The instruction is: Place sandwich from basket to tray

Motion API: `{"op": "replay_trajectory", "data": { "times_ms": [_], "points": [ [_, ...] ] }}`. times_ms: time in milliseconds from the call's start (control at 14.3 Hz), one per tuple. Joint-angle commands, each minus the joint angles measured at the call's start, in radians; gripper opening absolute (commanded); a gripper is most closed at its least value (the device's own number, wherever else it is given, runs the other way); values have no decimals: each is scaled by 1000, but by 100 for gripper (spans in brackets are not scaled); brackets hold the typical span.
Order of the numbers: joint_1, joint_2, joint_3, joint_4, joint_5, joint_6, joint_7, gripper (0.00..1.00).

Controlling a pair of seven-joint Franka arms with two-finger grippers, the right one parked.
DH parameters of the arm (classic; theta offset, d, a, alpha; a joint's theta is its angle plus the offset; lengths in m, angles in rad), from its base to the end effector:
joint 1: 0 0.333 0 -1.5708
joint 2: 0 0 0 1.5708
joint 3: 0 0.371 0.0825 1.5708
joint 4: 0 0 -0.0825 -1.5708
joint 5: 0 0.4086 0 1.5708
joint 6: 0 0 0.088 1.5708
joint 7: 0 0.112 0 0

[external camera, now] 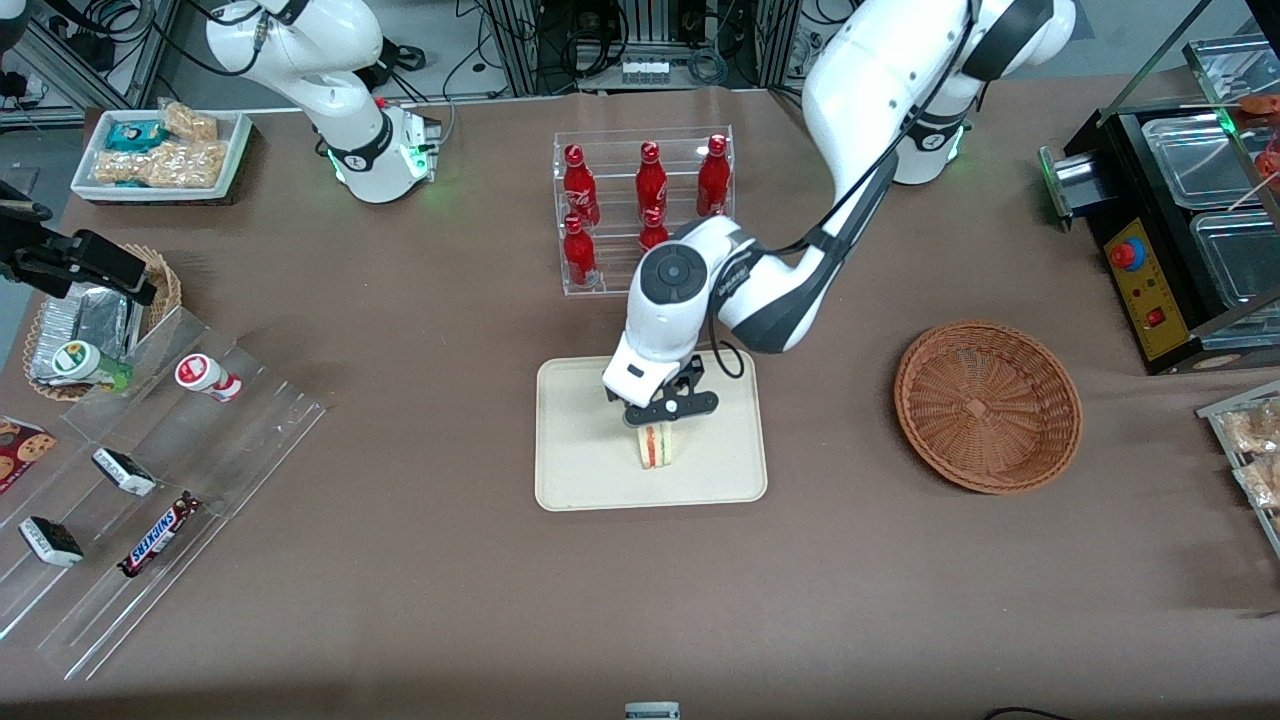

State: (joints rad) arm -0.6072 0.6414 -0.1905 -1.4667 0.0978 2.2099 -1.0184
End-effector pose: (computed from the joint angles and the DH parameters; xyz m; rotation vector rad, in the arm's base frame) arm 0.5689 -0.5340 0.3466 3.0160 0.3183 0.0709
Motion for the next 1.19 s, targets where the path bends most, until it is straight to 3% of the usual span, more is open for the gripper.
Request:
{"op": "replay_trajectory", "data": {
  "times_ms": [0, 210, 420, 1119],
  "points": [
    [9, -107, 11, -17, 33, -77, 3, 100],
    [94, -196, 13, -29, 23, -226, 30, 100],
    [168, -245, 14, -65, -30, -297, 61, 100],
    [533, -489, 16, -316, -98, -344, 530, 100]
  ]
}}
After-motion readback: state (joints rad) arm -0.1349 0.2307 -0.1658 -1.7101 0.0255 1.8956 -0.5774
